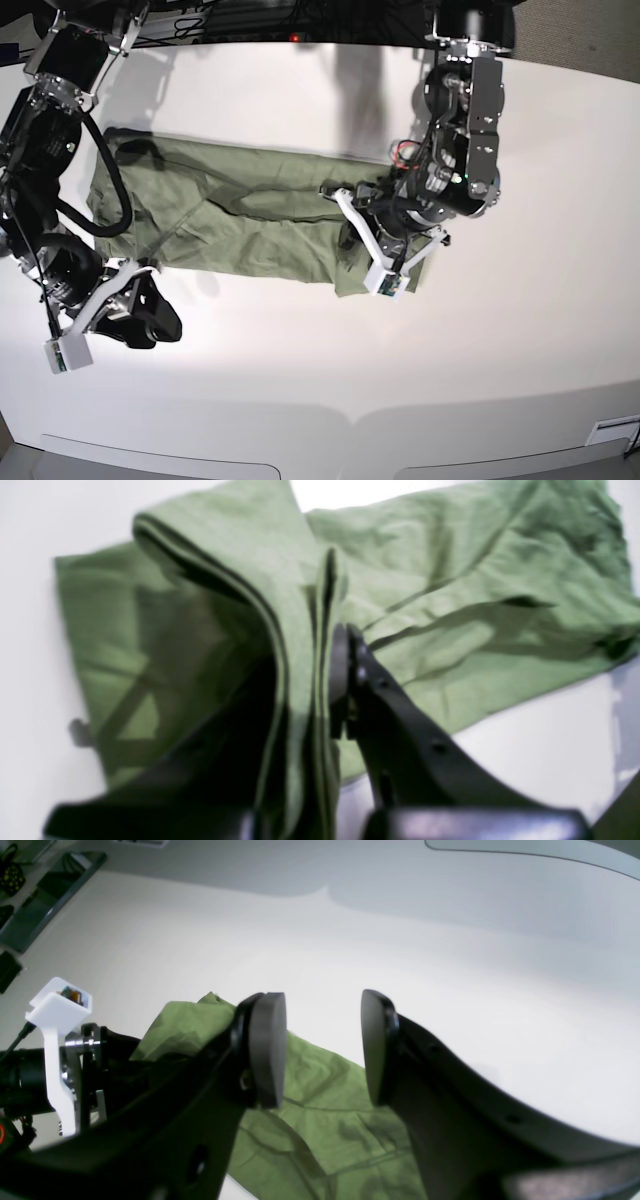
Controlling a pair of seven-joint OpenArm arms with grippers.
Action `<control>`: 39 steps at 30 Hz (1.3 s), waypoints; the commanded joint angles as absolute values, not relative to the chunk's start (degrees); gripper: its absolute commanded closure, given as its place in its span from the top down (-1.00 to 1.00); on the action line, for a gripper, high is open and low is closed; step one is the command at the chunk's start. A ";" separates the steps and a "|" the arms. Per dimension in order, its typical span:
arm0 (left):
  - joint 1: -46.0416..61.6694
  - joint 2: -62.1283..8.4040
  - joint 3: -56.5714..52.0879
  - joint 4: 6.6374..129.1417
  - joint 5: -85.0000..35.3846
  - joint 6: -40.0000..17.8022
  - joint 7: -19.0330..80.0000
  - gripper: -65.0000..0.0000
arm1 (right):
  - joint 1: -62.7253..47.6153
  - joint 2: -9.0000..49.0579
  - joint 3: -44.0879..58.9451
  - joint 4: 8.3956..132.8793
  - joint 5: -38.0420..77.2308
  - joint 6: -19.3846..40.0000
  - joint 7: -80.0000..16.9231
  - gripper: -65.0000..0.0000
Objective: Fold the T-shirt properly
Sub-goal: 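Drag the strip's end with the left gripper toward the right gripper, then fold the strip's end over onto the middle with the left gripper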
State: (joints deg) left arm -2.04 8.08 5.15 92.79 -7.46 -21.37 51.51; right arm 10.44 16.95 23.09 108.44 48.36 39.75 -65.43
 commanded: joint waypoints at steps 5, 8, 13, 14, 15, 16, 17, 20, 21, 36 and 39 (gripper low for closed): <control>-3.01 8.56 5.30 93.69 -8.36 -21.80 50.04 -1.00 | 11.57 17.63 23.27 109.38 49.56 40.00 -64.10 -0.23; -3.01 8.56 5.30 93.69 -8.51 -21.82 49.93 -1.00 | 11.57 17.61 23.27 109.38 49.56 40.00 -64.10 -0.23; -3.01 8.56 5.30 93.69 -8.58 -21.85 46.00 -0.30 | 11.57 17.61 23.27 109.38 49.56 40.00 -64.12 -0.23; -3.01 8.56 5.32 93.69 -8.58 -21.85 45.04 -0.11 | 11.57 17.61 23.27 109.38 49.56 40.00 -64.10 -0.23; -3.03 8.58 5.32 93.69 -8.60 -21.85 44.60 0.03 | 11.57 17.61 23.27 109.38 49.56 40.00 -64.10 -0.23; -3.03 8.58 5.32 93.69 -8.73 -21.85 44.47 0.13 | 11.57 17.61 23.27 109.38 49.56 40.00 -64.10 -0.23; -3.01 8.56 5.32 93.69 -9.30 -21.85 44.53 0.18 | 11.57 17.61 23.27 109.38 49.56 40.00 -64.10 -0.23; -3.01 8.56 5.34 93.69 -11.55 -21.85 45.36 0.20 | 11.57 17.61 23.27 109.38 49.54 40.00 -64.10 -0.23; -3.01 8.56 5.34 93.69 -12.19 -21.85 45.36 0.20 | 11.57 17.61 23.27 109.38 49.56 40.00 -64.10 -0.23; -3.53 8.56 5.34 91.90 -2.87 -23.33 39.31 0.19 | 11.60 17.63 23.29 109.38 49.56 40.00 -63.88 -0.23; -3.81 8.54 5.34 87.26 2.20 -18.55 36.29 0.19 | 11.60 17.63 23.29 109.38 49.56 40.00 -63.90 -0.23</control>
State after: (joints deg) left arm -2.87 8.25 5.26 86.32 3.03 -17.89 37.52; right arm 10.46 16.97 23.09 108.44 48.42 39.75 -65.41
